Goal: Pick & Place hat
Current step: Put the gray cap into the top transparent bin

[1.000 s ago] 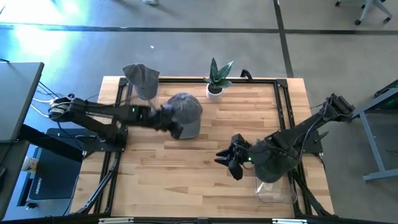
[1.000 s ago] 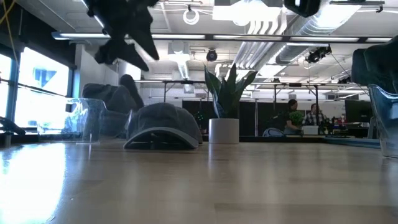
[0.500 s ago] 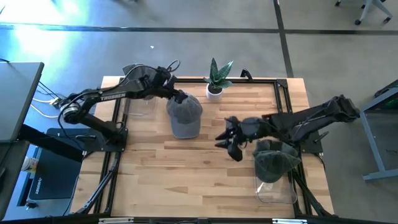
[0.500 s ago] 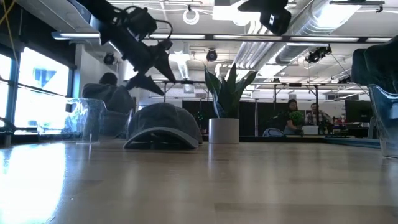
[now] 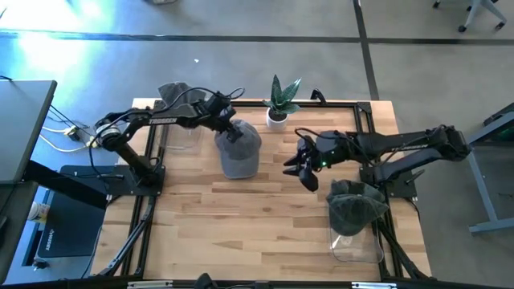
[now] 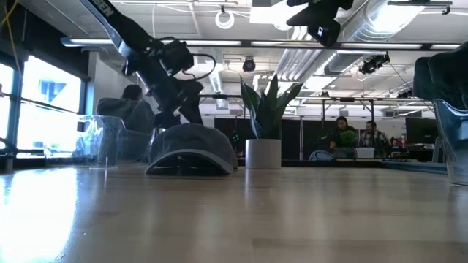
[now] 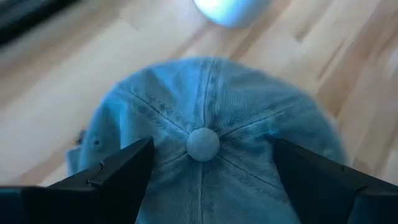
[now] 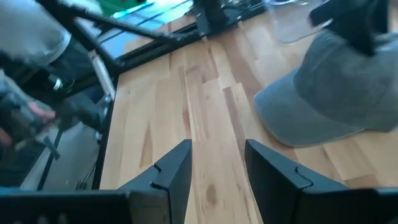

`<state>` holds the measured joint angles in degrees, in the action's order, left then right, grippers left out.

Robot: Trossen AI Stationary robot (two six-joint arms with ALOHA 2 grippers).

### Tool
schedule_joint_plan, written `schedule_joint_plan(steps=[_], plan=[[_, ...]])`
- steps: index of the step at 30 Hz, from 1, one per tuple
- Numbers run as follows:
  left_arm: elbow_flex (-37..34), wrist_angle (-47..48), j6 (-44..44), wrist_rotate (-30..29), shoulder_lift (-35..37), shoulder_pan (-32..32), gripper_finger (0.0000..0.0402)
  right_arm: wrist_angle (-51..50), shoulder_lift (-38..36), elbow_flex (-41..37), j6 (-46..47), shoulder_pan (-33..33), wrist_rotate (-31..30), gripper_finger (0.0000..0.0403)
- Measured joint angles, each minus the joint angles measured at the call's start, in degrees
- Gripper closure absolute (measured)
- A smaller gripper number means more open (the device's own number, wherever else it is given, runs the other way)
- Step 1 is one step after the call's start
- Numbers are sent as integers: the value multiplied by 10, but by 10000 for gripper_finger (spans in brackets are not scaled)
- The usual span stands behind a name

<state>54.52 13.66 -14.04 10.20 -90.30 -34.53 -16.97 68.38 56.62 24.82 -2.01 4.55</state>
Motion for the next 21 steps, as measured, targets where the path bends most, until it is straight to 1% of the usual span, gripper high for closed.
schedule_joint_plan(steps=[3,6,8,9,12,14,18,19,20,21], plan=[[0,1,10,42,-17,-6,78,11,0,0,21,8,-15,259],[0,3,48,85,-26,-9,81,28,0,0,23,13,-33,259],[0,3,77,99,-31,-7,95,39,0,0,33,15,-48,259],[0,6,91,108,-32,-7,108,44,0,0,38,17,-56,259],[0,3,134,138,-31,-7,170,59,0,0,57,20,-75,259],[0,4,162,155,-31,-7,226,66,0,0,64,20,-87,259],[0,4,198,180,-31,-7,352,79,0,0,64,20,-92,259],[0,4,201,185,-30,-7,375,79,0,0,64,20,-92,259],[0,4,200,194,-29,-8,385,80,0,0,64,20,-93,259],[1,7,200,202,-26,-8,384,83,0,0,64,20,-96,259]])
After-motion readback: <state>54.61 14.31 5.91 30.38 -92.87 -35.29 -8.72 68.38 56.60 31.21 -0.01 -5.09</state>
